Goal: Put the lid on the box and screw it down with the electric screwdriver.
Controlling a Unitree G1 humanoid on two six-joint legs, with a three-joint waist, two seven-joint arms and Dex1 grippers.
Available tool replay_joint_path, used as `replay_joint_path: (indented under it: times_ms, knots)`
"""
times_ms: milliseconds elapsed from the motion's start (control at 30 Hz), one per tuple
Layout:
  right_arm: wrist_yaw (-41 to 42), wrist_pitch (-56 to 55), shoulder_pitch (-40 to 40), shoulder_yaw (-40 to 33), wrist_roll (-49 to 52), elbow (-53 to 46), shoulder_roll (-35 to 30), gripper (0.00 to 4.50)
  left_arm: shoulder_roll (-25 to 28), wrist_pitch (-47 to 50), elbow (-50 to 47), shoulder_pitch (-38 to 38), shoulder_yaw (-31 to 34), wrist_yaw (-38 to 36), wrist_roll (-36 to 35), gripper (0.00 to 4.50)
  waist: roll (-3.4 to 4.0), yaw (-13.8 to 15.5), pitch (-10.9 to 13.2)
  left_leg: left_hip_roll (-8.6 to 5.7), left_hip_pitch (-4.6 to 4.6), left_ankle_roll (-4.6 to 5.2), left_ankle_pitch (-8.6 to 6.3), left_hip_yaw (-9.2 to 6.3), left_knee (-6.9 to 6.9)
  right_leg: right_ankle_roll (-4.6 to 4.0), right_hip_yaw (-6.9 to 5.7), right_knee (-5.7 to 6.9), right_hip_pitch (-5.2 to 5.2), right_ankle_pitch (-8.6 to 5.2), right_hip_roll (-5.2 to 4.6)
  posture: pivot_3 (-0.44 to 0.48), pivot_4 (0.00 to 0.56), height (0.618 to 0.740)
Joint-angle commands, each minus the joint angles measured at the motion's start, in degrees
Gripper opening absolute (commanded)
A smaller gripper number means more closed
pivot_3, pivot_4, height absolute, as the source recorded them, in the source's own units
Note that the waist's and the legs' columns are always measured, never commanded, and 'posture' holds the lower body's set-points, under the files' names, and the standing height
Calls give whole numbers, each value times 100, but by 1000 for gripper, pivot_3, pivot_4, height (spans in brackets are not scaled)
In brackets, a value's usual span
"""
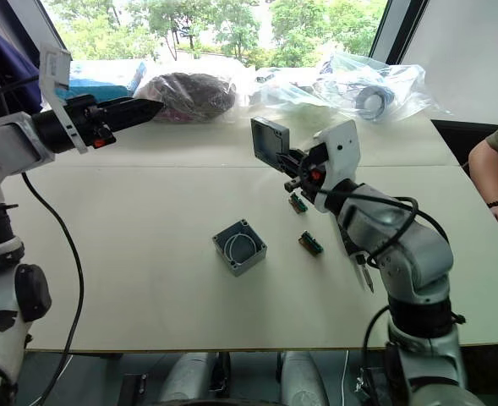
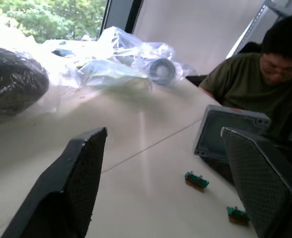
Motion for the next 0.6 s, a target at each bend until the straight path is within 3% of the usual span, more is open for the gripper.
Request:
replay_joint_path:
  times_ms: [33, 133, 200, 300, 467, 600]
  knots:
    - [127, -1766, 658, 739, -1996, -438, -697, 175, -263, -184, -369, 229, -158, -30, -111, 2125, -13, -15, 5, -5, 3, -2, 1, 1, 0, 5, 1, 2, 0, -3, -3, 0, 150, 740]
    - [-298, -3184, 1497, 1312, -3944, -143, -1252, 175, -355, 56, -600, 421, -695, -425, -195, 970, -28, -6, 7, 1, 4, -54, 31, 0, -1, 5, 2, -1, 3, -3, 9, 0, 150, 740]
    - [-456, -3649, 1711, 1447, -4580, 13, -1252, 175, -336, 38, -629, 463, -860, -581, -182, 128, -31, -9, 9, 4, 2, -65, 38, 3, -1, 5, 7, 3, -3, -4, 9, 0, 150, 740]
    - [-611, -4020, 1862, 1657, -5449, 153, -1025, 175, -163, -57, -756, 566, -1319, -991, -59, 52, -31, -42, 9, 9, 6, -75, 44, 14, 0, 4, 21, 9, -12, -3, 16, 0, 150, 740]
    - [-567, -3963, 1833, 1851, -6348, 362, -349, 175, 247, -854, -996, 761, -2608, -1893, 739, 52, -30, 0, 8, 15, 14, -83, 49, 8, -4, 2, 17, 16, -9, -4, 32, 0, 150, 740]
    - [-517, -4088, 1926, 1908, -6757, 498, -66, 175, 213, -1209, -854, 742, -3019, -2195, 1077, 52, -33, 27, 10, 13, 9, -81, 48, 10, -1, -1, 17, 14, -8, -5, 28, 0, 150, 740]
